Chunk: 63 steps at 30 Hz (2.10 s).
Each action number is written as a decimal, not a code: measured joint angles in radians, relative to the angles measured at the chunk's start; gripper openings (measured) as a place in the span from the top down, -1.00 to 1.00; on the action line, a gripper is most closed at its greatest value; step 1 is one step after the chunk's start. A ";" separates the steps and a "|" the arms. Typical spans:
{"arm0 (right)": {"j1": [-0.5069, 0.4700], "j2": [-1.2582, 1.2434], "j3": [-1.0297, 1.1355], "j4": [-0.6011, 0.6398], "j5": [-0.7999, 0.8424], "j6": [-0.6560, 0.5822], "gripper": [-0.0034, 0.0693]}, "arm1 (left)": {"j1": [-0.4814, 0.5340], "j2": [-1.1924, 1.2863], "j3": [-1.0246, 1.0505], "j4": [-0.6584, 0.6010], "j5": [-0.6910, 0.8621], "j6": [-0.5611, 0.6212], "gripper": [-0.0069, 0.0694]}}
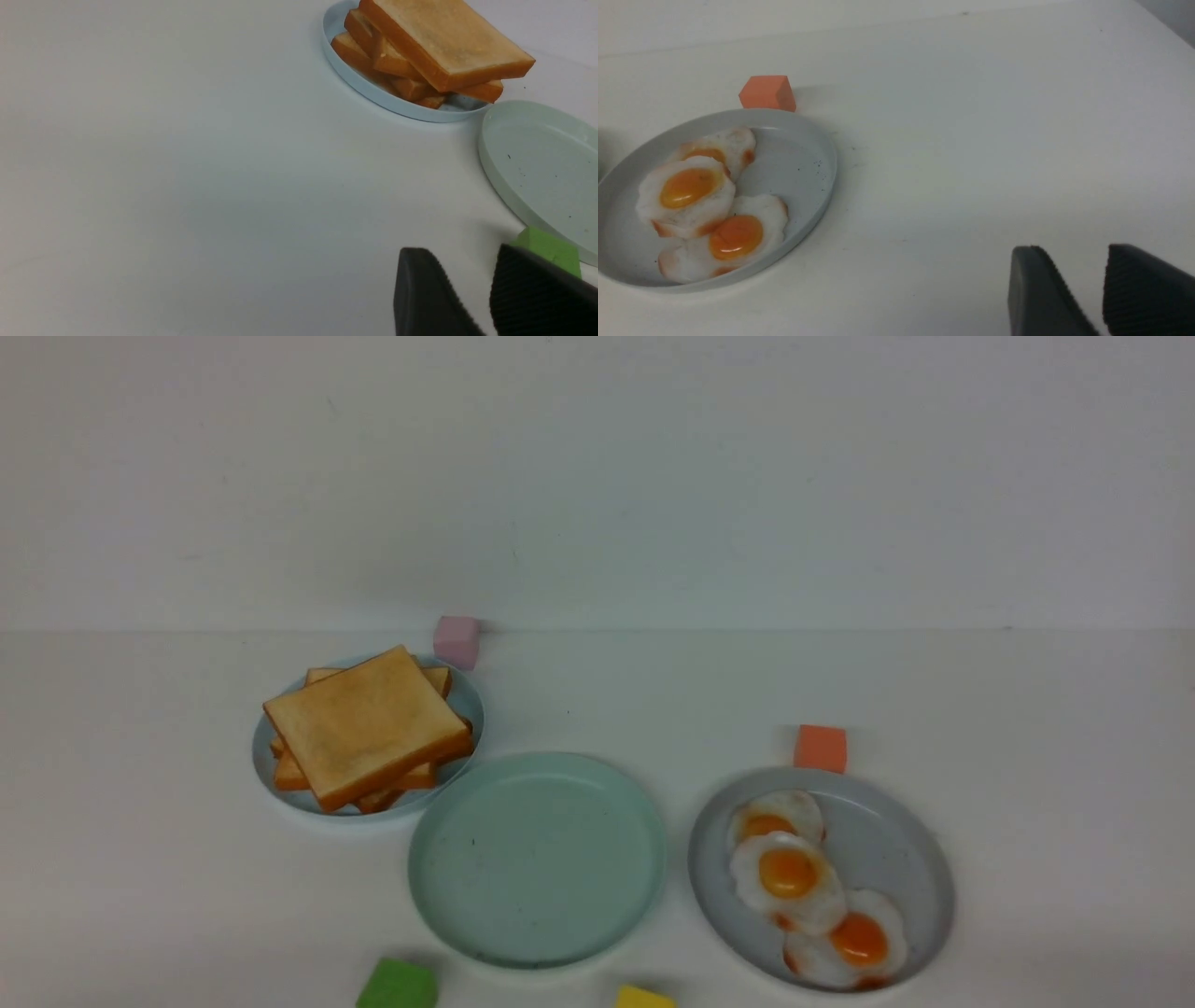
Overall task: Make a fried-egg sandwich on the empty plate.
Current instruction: Use the left arm to grab a slice of bread
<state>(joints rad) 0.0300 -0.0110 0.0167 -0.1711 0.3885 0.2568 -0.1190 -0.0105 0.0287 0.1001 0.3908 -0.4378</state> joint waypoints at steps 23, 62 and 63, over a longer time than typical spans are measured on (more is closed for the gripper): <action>0.000 0.000 0.010 -0.003 -0.768 0.175 0.24 | 0.000 0.000 0.003 -0.038 -0.506 -0.065 0.19; 0.260 0.977 -0.758 0.444 0.419 -0.060 0.24 | 0.000 1.084 -0.773 -0.296 0.305 -0.208 0.19; 0.284 0.997 -0.758 0.499 0.436 -0.116 0.24 | 0.000 1.131 -0.801 -0.308 0.302 -0.200 0.19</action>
<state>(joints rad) 0.3135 0.9856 -0.7409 0.3275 0.8248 0.1411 -0.1190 1.1203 -0.7728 -0.2078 0.6928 -0.6377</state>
